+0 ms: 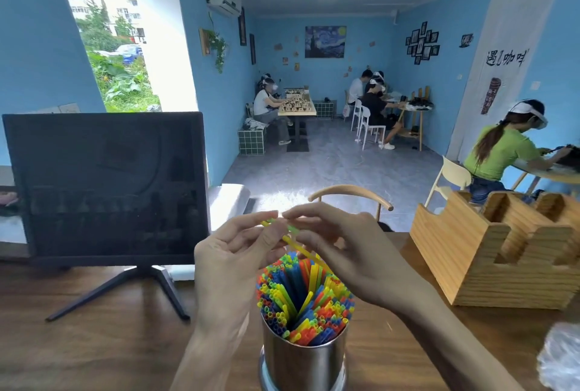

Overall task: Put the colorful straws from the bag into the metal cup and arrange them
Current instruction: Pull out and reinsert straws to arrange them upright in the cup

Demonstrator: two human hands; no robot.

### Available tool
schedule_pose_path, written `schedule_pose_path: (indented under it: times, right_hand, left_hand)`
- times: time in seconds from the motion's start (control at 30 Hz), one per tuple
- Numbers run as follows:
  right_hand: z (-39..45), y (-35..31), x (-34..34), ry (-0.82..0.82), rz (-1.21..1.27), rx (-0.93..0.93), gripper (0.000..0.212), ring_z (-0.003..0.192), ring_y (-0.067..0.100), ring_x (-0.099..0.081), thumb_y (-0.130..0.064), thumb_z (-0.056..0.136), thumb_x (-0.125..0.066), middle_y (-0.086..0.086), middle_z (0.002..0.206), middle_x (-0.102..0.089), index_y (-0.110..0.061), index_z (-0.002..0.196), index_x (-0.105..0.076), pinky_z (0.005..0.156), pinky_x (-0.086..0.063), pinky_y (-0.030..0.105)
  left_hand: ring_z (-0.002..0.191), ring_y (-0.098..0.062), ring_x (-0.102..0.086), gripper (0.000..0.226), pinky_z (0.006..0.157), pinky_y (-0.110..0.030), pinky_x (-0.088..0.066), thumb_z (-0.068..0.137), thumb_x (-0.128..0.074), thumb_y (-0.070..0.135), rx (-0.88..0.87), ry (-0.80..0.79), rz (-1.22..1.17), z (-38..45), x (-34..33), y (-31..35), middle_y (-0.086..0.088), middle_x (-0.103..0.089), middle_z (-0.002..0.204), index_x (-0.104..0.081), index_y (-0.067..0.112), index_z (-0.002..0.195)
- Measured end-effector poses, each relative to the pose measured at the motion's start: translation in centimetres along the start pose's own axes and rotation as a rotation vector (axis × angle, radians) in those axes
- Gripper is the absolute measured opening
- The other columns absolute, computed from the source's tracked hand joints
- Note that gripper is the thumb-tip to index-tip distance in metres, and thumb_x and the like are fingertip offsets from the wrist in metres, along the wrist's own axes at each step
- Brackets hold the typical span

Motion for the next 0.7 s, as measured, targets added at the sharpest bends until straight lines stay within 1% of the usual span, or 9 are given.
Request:
schedule_pose_path:
  times: [0.1,0.17,0.23,0.33,0.4,0.5,0.57,0.63,0.7]
  right_hand:
    - [-0.6,1.0,0.1,-0.116,0.056,-0.124,0.025,0.098,0.004,-0.073,-0.030,0.102,-0.063,-0.024,0.106,-0.075,-0.038,0.124,-0.054,0.086,-0.056,0.026]
    - [-0.9,1.9,0.5,-0.198,0.022,-0.158,0.018,0.092,0.006,-0.073,-0.034,0.105,-0.057,-0.019,0.099,-0.076,-0.036,0.123,-0.057,0.083,-0.056,0.029]
    - [-1.1,2.9,1.1,-0.211,0.037,-0.202,0.016,0.079,0.011,-0.072,-0.034,0.106,-0.054,-0.010,0.088,-0.076,-0.032,0.117,-0.065,0.073,-0.055,0.025]
    - [-1.3,4.1,2.6,-0.081,0.217,-0.314,0.017,0.063,0.019,-0.072,-0.039,0.094,-0.067,0.002,0.080,-0.077,-0.028,0.102,-0.077,0.056,-0.051,0.021]
    - [-1.3,4.7,3.7,0.043,0.390,-0.376,0.021,0.062,0.021,-0.073,-0.040,0.081,-0.079,0.009,0.081,-0.078,-0.023,0.093,-0.081,0.053,-0.053,0.022]
    - [-1.3,5.8,4.7,0.203,0.576,-0.444,0.047,0.062,0.017,-0.072,-0.052,0.058,-0.094,0.015,0.078,-0.077,-0.015,0.085,-0.083,0.055,-0.054,0.020]
    - [-1.2,6.0,4.4,0.278,0.697,-0.443,0.058,0.064,0.015,-0.072,-0.057,0.048,-0.097,0.013,0.075,-0.076,-0.013,0.085,-0.083,0.058,-0.055,0.019]
    - [-0.9,6.0,3.8,0.355,0.820,-0.399,0.059,0.071,0.014,-0.073,-0.057,0.049,-0.097,0.006,0.075,-0.075,-0.014,0.086,-0.083,0.065,-0.057,0.019]
    - [-0.7,5.8,3.5,0.436,0.879,-0.346,0.054,0.083,0.018,-0.076,-0.056,0.056,-0.094,0.006,0.084,-0.077,-0.016,0.090,-0.083,0.071,-0.059,0.022]
  left_hand:
    - [0.073,-0.024,-0.078,0.021,0.061,-0.024,-0.060,0.066,-0.083,0.030,-0.022,0.044,0.003,0.2,0.2,-0.2,-0.011,-0.079,0.085,-0.082,0.023,0.085]
    - [0.078,-0.023,-0.078,0.023,0.064,-0.024,-0.061,0.068,-0.082,0.034,-0.045,0.098,-0.020,0.6,0.9,-0.3,-0.009,-0.080,0.092,-0.081,0.024,0.088]
    - [0.083,-0.024,-0.078,0.019,0.067,-0.024,-0.061,0.075,-0.080,0.029,-0.039,0.147,-0.069,1.1,1.8,-0.7,-0.008,-0.080,0.099,-0.078,0.021,0.093]
    - [0.089,-0.026,-0.078,0.021,0.071,-0.023,-0.061,0.080,-0.076,0.030,0.001,0.123,-0.022,1.7,2.8,-1.6,-0.005,-0.080,0.102,-0.073,0.019,0.098]
    - [0.088,-0.026,-0.078,0.026,0.070,-0.023,-0.061,0.071,-0.081,0.037,0.045,0.038,0.063,2.1,3.3,-1.9,-0.009,-0.080,0.096,-0.078,0.021,0.092]
    - [0.077,-0.020,-0.076,0.032,0.063,-0.019,-0.058,0.058,-0.085,0.038,0.088,-0.097,0.183,2.7,4.1,-2.3,-0.014,-0.078,0.083,-0.082,0.021,0.084]
    - [0.072,-0.013,-0.072,0.031,0.061,-0.016,-0.054,0.057,-0.086,0.041,0.057,-0.135,0.275,2.9,4.3,-2.5,-0.010,-0.078,0.080,-0.083,0.021,0.080]
    - [0.076,-0.012,-0.072,0.029,0.067,-0.019,-0.055,0.058,-0.087,0.043,0.044,-0.199,0.357,2.8,4.1,-2.9,-0.006,-0.078,0.082,-0.082,0.023,0.079]
    - [0.083,-0.017,-0.074,0.027,0.073,-0.027,-0.060,0.059,-0.090,0.041,0.086,-0.301,0.446,2.5,3.6,-3.3,-0.003,-0.079,0.086,-0.082,0.027,0.080]
Point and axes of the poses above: each hand's wrist, its own z-axis towards the middle knuckle, its own x-axis out of the back of the hand, y = z × x, the point moved 4 cm from there along z, towards the middle knuckle
